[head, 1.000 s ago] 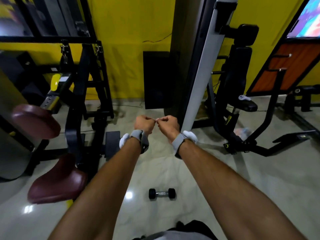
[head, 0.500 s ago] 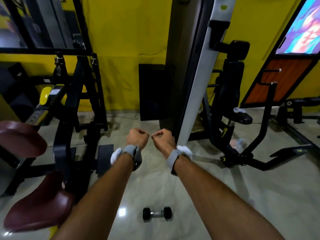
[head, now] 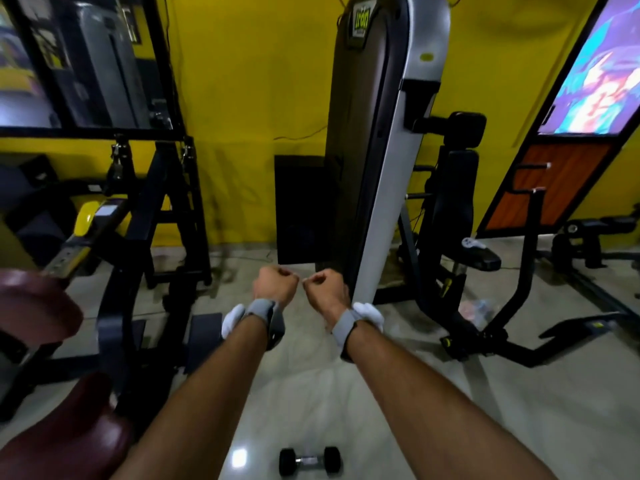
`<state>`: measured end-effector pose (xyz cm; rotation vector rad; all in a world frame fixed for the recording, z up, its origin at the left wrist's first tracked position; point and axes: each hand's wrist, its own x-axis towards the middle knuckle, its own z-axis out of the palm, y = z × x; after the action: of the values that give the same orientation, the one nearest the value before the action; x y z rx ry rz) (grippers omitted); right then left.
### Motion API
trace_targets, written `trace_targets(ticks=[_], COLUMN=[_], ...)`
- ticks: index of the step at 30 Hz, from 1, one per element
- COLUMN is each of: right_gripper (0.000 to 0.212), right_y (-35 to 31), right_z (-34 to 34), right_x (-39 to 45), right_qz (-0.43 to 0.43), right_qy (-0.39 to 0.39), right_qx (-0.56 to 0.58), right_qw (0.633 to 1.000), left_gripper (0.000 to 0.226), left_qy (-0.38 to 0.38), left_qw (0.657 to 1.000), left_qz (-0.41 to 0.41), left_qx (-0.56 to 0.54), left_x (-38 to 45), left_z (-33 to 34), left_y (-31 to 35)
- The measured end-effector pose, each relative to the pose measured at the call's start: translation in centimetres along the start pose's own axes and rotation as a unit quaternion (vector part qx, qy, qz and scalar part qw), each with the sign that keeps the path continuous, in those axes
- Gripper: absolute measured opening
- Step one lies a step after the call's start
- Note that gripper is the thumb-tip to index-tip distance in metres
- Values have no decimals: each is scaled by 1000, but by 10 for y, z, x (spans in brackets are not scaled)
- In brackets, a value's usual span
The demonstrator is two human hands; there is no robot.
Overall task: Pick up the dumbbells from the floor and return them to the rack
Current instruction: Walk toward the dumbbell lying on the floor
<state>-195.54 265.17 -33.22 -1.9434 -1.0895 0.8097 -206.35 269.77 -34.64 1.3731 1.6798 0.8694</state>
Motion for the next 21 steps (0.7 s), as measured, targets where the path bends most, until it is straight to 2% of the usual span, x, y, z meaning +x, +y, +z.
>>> trace_targets(ticks=[4,13,21], right_gripper=[5,13,17], right_y=[3,28,85], right_z=[-2,4,17], right_x=[6,10,19], right_qz=[-9,11,33], right_qy=[2,-11,-38], right_qx=[5,11,-69], right_qw=[1000,1000,996], left_gripper=[14,10,3], left_qy=[6,0,-46], left_qw=[1000,999,992], left_qz=[-10,-28,-46], left_qx=[-2,26,105], left_x=[-3,-12,-23], left_z=[5,21,51], left_y=[4,-5,-41])
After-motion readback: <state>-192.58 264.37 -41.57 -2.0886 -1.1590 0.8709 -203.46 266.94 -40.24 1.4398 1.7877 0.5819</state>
